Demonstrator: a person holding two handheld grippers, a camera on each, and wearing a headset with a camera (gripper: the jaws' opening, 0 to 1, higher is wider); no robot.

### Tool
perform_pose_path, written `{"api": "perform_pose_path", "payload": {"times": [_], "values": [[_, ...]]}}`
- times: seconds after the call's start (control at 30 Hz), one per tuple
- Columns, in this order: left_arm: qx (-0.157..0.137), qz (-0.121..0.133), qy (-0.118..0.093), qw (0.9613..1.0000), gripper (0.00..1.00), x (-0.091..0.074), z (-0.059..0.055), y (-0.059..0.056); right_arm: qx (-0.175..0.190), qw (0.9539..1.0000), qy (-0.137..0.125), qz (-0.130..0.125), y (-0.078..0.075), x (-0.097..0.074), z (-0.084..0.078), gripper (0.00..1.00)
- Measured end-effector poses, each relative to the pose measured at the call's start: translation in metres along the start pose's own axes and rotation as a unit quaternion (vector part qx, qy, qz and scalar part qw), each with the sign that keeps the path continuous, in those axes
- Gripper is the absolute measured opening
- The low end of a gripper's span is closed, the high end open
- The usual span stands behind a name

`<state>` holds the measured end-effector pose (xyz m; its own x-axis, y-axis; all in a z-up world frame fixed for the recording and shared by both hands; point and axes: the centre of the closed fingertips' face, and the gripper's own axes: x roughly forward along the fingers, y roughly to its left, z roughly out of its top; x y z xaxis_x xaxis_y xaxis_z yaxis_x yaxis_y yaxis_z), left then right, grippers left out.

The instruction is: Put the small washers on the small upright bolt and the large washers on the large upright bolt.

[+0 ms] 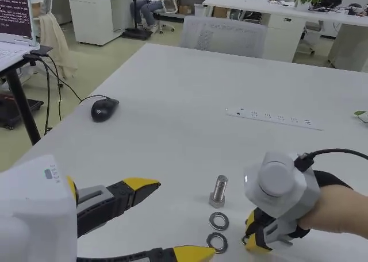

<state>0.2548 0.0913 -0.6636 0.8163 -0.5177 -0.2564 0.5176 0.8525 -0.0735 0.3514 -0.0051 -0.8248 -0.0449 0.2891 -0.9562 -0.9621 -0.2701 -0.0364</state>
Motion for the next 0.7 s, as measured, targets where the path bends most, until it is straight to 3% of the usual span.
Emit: {"api": "perform_pose_path", "payload": {"times": [0.47, 0.7], "values": [[0.0, 0.001, 0.001, 1.0, 0.61, 0.002, 0.005, -0.009, -0.009, 0.9999, 0.005, 0.004, 0.0, -0.001, 0.0, 0.12], [0.002, -0.002, 0.005, 1.0, 0.61, 0.004, 0.006, -0.012, 0.001, 1.0, 0.0, -0.003, -0.005, -0.019, -0.005, 0.12]]}}
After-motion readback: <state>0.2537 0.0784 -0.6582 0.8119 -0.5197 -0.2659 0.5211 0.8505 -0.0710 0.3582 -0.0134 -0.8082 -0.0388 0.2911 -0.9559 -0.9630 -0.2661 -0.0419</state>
